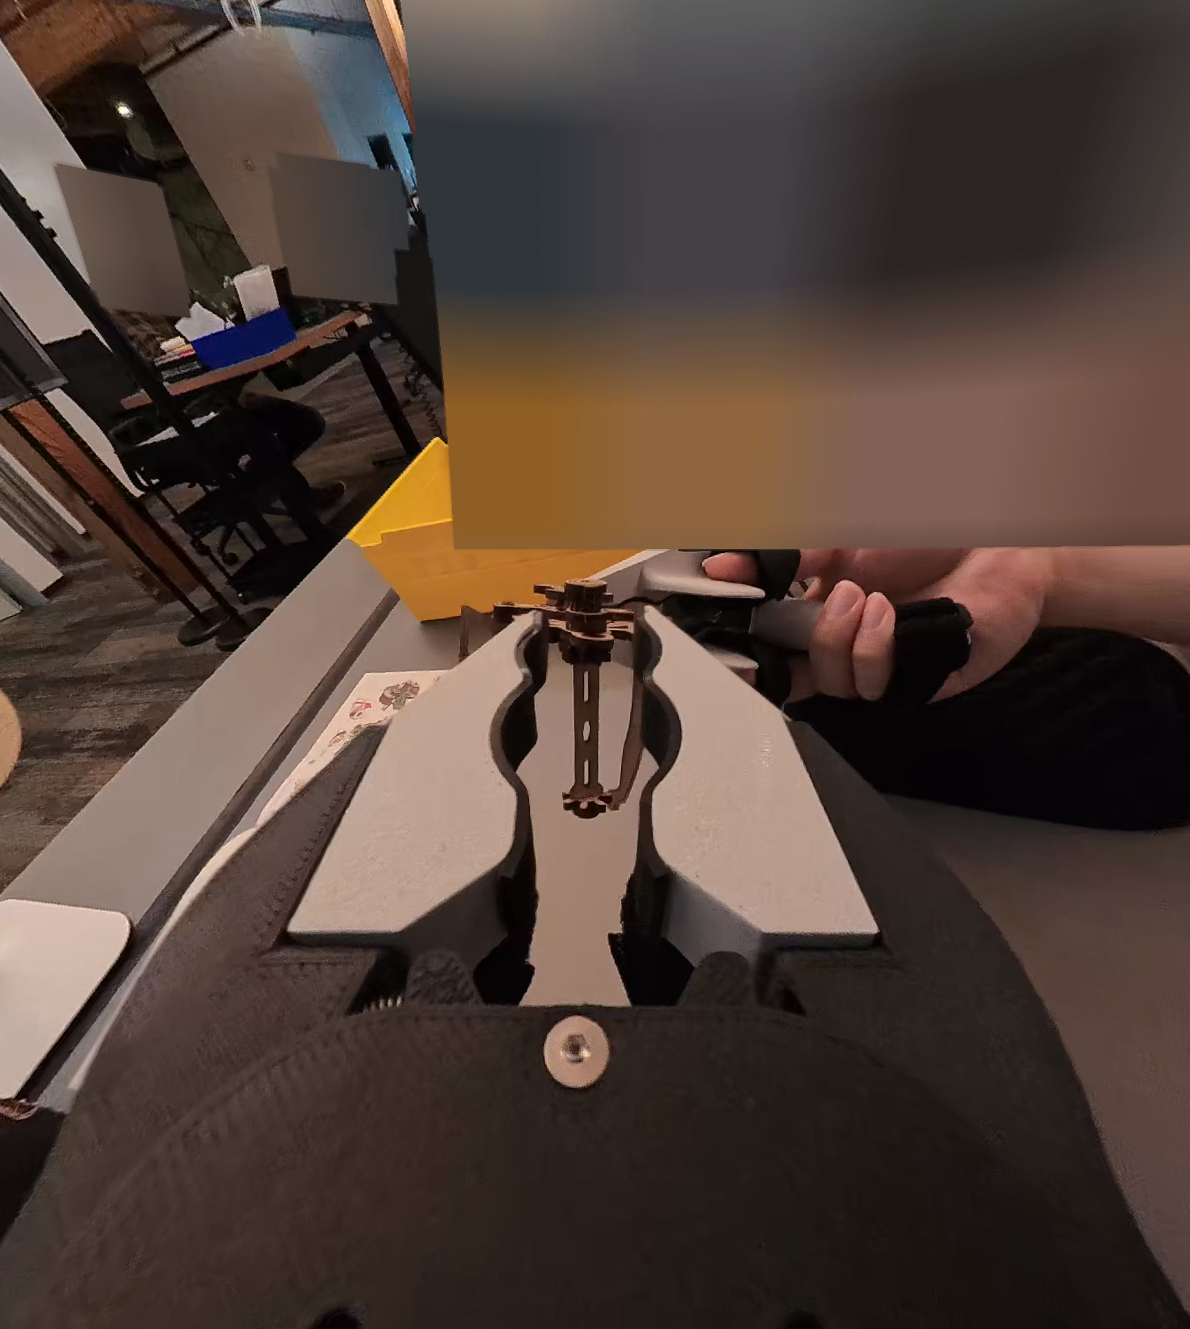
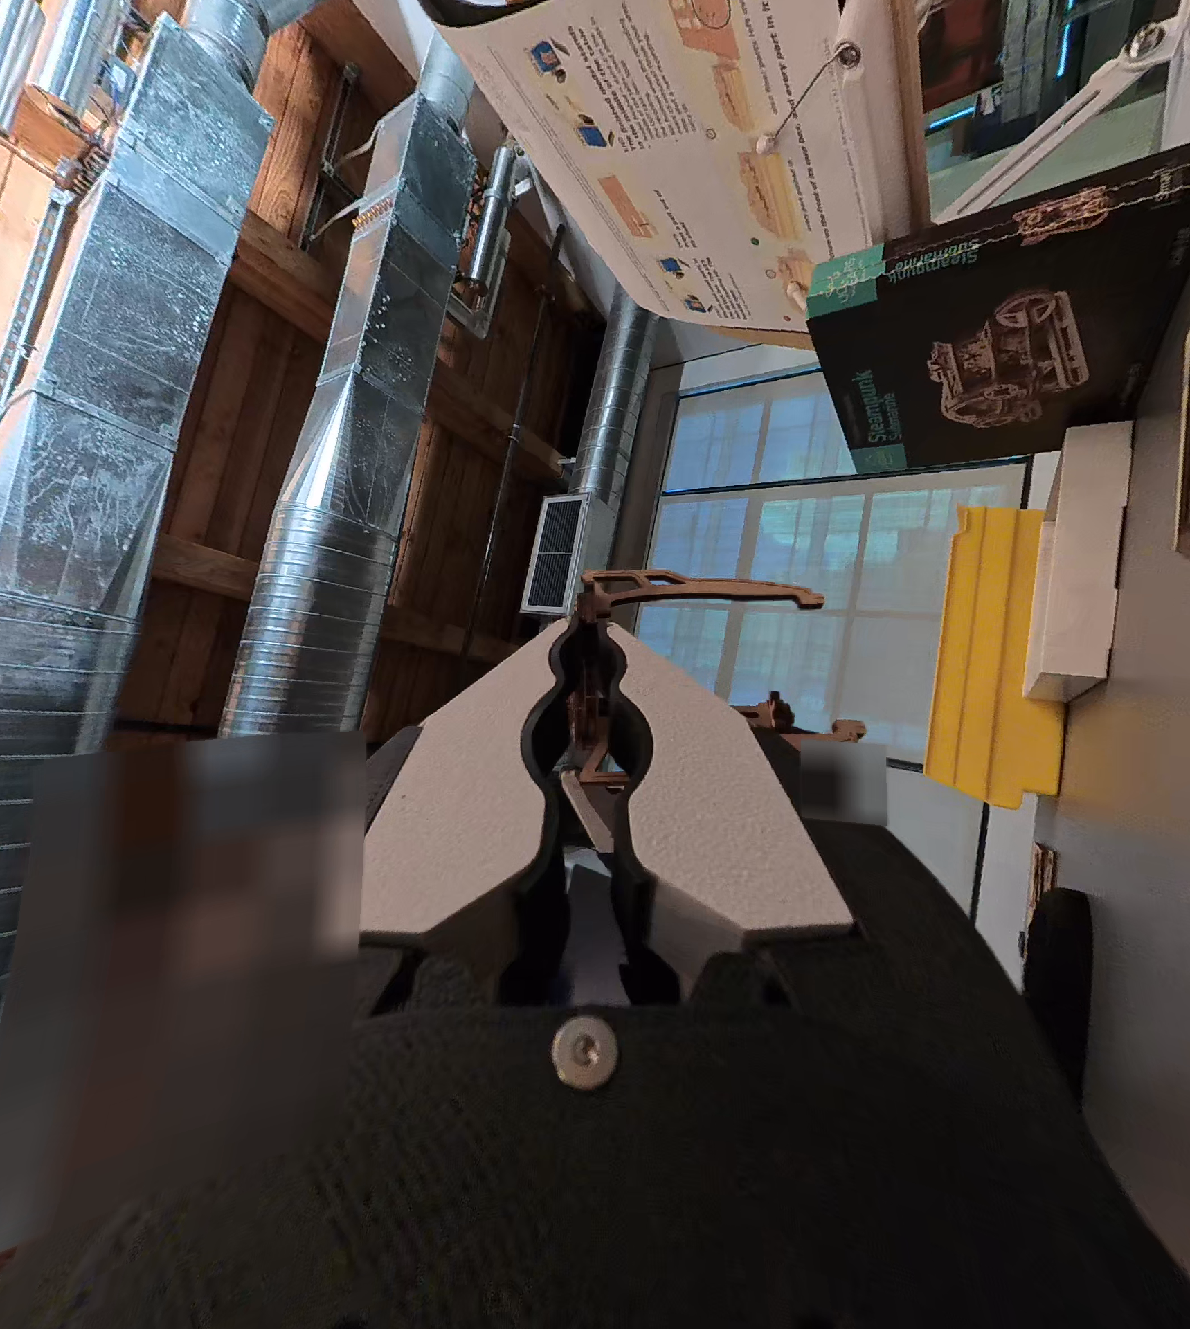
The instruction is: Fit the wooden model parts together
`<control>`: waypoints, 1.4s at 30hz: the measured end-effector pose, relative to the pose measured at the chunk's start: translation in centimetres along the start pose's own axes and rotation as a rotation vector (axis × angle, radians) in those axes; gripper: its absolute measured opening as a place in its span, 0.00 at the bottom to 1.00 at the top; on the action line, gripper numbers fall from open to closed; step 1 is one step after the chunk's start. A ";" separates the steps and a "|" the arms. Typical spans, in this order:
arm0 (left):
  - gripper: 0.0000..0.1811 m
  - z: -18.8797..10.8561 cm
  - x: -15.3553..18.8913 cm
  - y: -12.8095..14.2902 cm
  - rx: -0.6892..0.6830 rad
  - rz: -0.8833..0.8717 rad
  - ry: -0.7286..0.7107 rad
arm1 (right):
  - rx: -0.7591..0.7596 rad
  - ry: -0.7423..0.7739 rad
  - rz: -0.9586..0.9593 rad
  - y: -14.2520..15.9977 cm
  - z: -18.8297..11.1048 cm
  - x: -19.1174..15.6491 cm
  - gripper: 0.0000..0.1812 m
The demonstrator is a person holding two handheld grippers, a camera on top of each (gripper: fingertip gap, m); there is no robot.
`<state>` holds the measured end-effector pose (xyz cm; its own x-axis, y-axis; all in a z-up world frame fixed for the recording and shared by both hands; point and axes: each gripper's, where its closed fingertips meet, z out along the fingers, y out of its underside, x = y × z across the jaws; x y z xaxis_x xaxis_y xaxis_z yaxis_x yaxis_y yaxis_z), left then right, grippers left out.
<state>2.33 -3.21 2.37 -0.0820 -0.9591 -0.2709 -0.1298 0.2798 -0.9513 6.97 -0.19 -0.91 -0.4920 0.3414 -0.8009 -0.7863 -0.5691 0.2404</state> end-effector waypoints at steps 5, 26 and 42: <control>0.12 0.2 -0.3 0.6 -0.009 -0.012 -0.005 | 0.000 0.004 0.013 -0.1 0.5 0.7 0.00; 0.07 0.6 -1.2 1.9 -0.058 0.100 -0.094 | 0.031 -0.011 0.053 0.0 1.1 1.7 0.00; 0.07 -1.6 -2.2 5.9 -0.402 -0.063 0.033 | -0.329 0.566 -0.727 -2.9 -1.6 3.4 0.19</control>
<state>0.14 0.62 -2.36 -0.0923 -0.9748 -0.2029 -0.5112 0.2212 -0.8305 8.18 1.43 -5.26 0.3912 0.3309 -0.8588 -0.6409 -0.5717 -0.5122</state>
